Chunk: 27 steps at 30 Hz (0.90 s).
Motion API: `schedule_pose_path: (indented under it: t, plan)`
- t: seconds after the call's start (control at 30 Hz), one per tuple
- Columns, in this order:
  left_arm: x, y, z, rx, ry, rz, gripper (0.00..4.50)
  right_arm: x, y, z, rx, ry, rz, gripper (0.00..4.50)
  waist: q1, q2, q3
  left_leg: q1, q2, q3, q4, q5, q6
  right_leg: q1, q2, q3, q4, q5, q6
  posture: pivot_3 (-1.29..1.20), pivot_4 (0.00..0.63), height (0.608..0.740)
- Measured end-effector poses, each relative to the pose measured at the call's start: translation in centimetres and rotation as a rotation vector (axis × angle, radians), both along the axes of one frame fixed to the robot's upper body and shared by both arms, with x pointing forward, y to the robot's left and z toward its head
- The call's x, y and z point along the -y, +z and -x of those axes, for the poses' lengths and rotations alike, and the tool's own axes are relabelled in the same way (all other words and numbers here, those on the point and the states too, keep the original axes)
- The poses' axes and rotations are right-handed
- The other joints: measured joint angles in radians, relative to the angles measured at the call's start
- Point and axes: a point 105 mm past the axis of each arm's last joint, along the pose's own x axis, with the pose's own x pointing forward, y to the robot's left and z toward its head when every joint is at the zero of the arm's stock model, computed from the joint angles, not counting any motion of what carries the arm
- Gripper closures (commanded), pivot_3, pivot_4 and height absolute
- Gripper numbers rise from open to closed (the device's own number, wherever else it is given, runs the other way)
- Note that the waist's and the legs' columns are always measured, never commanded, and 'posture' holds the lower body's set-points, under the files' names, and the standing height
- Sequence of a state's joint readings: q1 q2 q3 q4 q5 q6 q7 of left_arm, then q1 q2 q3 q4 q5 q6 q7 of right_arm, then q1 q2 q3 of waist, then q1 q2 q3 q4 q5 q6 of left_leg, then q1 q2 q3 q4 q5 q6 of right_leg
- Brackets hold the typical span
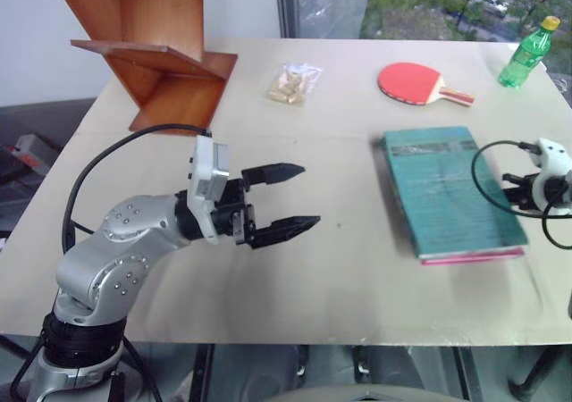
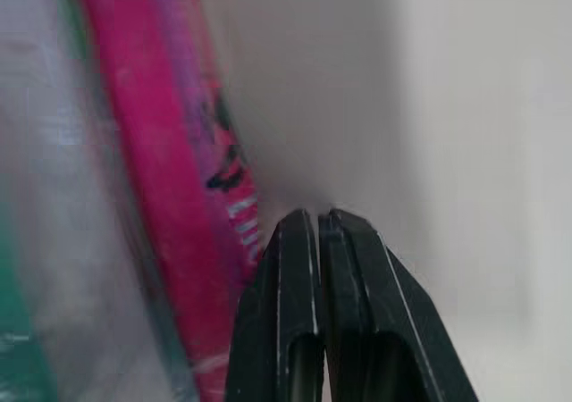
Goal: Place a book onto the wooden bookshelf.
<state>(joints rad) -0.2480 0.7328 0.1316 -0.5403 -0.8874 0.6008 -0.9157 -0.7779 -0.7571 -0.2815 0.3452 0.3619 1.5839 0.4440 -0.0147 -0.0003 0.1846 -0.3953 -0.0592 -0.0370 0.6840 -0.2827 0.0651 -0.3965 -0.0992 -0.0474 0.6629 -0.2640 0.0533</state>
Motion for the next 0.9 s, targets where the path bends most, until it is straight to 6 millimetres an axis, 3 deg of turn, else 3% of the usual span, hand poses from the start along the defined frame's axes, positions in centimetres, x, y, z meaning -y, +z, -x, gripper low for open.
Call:
schedule_pose_path:
  t: [0.23, 0.7, 0.8, 0.9]
  plan:
    - [-1.0, -0.5, 0.2, -0.016, 0.018, -0.044, 0.00, -5.5, -0.4, -1.1, 0.106, 0.093, -0.122, 4.31, -0.001, -0.001, -0.001, 0.002, 0.001, 0.000, 0.000, 0.000, 0.000, -0.001, 0.004, 0.006, 0.000, 0.003, -0.001, 0.00, 0.150, 0.740]
    - [-1.9, -0.6, 0.0, -0.024, 0.048, -0.058, 0.00, -11.6, -0.4, -1.1, 0.191, 0.185, -0.182, 4.31, -0.002, -0.001, -0.001, 0.001, 0.002, 0.001, -0.002, 0.000, 0.000, -0.009, 0.010, 0.016, 0.002, 0.004, -0.003, 0.00, 0.150, 0.740]
    - [-2.2, -1.0, -0.3, -0.034, 0.071, -0.061, 0.00, -11.0, 0.2, -0.3, 0.288, 0.194, -0.119, 4.31, 0.008, -0.001, -0.001, -0.004, 0.001, 0.001, -0.002, 0.000, 0.000, -0.013, 0.012, 0.015, 0.002, 0.004, -0.003, 0.00, 0.150, 0.740]
    - [-2.9, -1.6, -0.7, -0.047, 0.111, -0.062, 0.00, -7.9, 2.4, 1.2, 0.516, 0.226, 0.118, 4.31, 0.024, -0.001, -0.001, -0.006, -0.002, 0.000, -0.003, -0.001, 0.001, -0.015, 0.012, 0.021, 0.000, 0.005, -0.001, 0.00, 0.150, 0.740]
